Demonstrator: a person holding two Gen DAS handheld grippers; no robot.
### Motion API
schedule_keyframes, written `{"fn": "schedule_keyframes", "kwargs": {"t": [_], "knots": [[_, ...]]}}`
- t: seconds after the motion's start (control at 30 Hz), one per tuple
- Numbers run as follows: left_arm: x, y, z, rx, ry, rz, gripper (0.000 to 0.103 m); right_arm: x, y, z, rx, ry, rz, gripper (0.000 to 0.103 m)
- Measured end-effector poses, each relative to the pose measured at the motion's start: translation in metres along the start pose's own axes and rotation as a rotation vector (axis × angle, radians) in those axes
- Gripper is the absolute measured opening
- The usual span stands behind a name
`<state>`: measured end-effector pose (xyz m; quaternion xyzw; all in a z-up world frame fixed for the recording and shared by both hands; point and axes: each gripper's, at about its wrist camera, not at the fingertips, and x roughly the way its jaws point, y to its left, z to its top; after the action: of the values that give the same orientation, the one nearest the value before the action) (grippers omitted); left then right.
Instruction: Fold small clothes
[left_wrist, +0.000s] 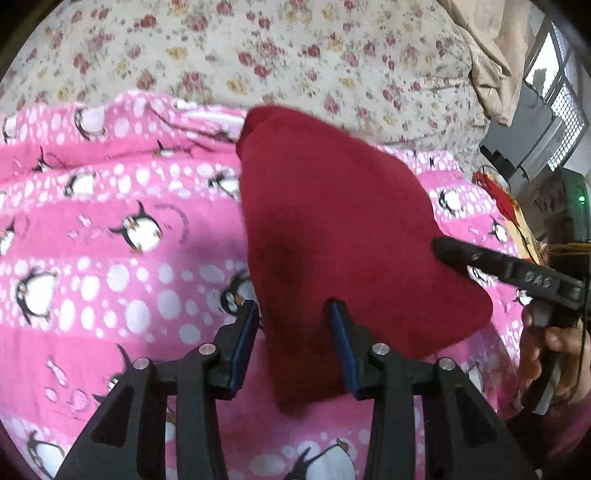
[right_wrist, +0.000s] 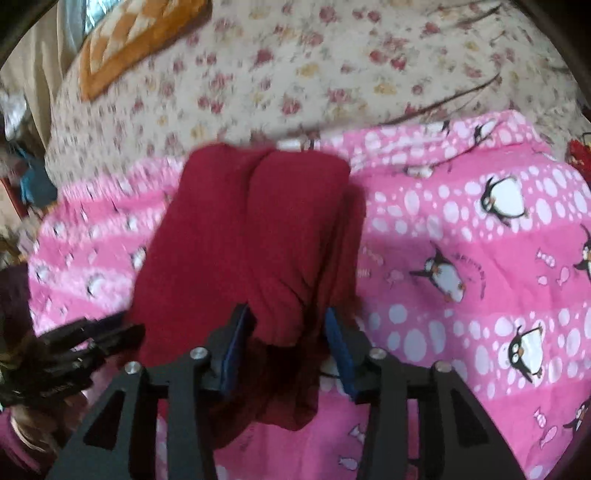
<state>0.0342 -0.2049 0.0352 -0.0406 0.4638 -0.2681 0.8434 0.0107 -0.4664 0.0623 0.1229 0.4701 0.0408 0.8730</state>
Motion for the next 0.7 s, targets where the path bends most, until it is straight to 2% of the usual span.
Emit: {"fn": "schedule_keyframes", "kwargs": {"t": [0.07,0.1,0.13,0.3,0.37,0.5,0.7], "knots": [[-0.002,0.006,0.007,-0.031,-0.023,-0.016,0.023,-0.010,-0.003,0.004,0.032,-0.055,0.018,0.064],[0.000,0.008,0.009,-0.050,-0.025,-0.030,0.026,-0.008,-0.006,0.006,0.055,-0.072,0.041,0.079],[0.003,0.012,0.012,-0.077,-0.022,-0.050,0.032,-0.005,-0.011,0.007,0.082,-0.080,0.074,0.085],[0.026,0.020,0.019,-0.150,0.018,-0.120,0.035,0.037,-0.019,0.008,0.111,0.017,0.085,0.086],[0.030,0.019,0.021,-0.150,0.011,-0.127,0.041,0.047,-0.023,0.008,0.137,0.016,0.129,0.086],[0.039,0.018,0.023,-0.154,0.019,-0.140,0.047,0.065,-0.026,0.011,0.163,0.022,0.181,0.086],[0.041,0.017,0.023,-0.146,0.020,-0.132,0.048,0.071,-0.020,0.016,0.161,0.022,0.168,0.086]]}}
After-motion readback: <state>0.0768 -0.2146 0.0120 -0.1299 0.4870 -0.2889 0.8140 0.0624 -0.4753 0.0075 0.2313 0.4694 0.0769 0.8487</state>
